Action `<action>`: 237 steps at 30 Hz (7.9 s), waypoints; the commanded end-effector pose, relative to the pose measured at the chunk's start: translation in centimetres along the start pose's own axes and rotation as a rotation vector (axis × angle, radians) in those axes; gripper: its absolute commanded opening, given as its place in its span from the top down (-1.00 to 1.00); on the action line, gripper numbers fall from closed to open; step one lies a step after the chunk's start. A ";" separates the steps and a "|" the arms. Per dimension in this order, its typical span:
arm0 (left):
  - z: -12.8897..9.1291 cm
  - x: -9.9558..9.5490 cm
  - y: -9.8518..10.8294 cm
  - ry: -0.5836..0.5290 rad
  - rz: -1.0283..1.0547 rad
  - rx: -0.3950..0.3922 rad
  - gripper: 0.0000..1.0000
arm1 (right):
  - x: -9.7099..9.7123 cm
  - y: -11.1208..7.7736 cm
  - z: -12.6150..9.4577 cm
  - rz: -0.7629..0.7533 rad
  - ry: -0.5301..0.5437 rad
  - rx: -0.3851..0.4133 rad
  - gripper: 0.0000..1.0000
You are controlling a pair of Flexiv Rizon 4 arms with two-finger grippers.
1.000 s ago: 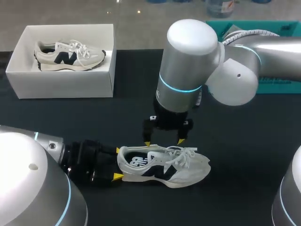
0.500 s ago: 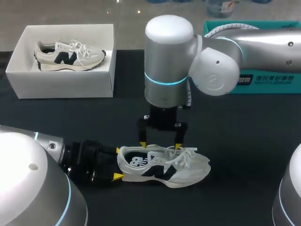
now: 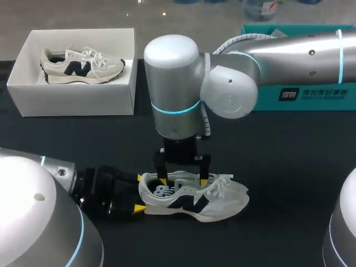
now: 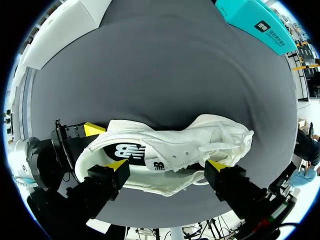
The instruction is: Take the shoe out of the shoebox, open the shoe tongue, remove and reinsert the insole, then place the shoe into the shoebox
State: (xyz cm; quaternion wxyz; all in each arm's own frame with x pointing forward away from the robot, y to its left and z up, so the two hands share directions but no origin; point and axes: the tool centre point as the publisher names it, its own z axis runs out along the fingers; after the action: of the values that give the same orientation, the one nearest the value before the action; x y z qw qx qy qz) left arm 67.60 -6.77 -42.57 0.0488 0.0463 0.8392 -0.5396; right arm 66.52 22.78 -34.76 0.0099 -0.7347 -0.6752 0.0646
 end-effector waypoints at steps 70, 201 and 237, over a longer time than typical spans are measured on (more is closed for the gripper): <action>0.2 0.0 0.2 0.001 0.000 -0.003 1.00 | -0.4 -0.8 1.5 0.127 -0.201 -0.138 0.01; 0.2 0.0 0.2 0.001 0.000 -0.003 1.00 | 0.6 -1.7 -0.2 0.205 -0.140 -0.193 -0.43; 0.2 0.0 0.2 0.001 0.000 -0.003 1.00 | 1.1 -1.4 1.0 0.202 -0.115 -0.176 -0.47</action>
State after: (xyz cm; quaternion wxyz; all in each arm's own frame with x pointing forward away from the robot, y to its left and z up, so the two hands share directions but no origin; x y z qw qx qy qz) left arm 67.60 -6.77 -42.57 0.0487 0.0463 0.8393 -0.5395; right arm 65.86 23.85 -35.83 -0.0806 -0.6652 -0.7391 0.0685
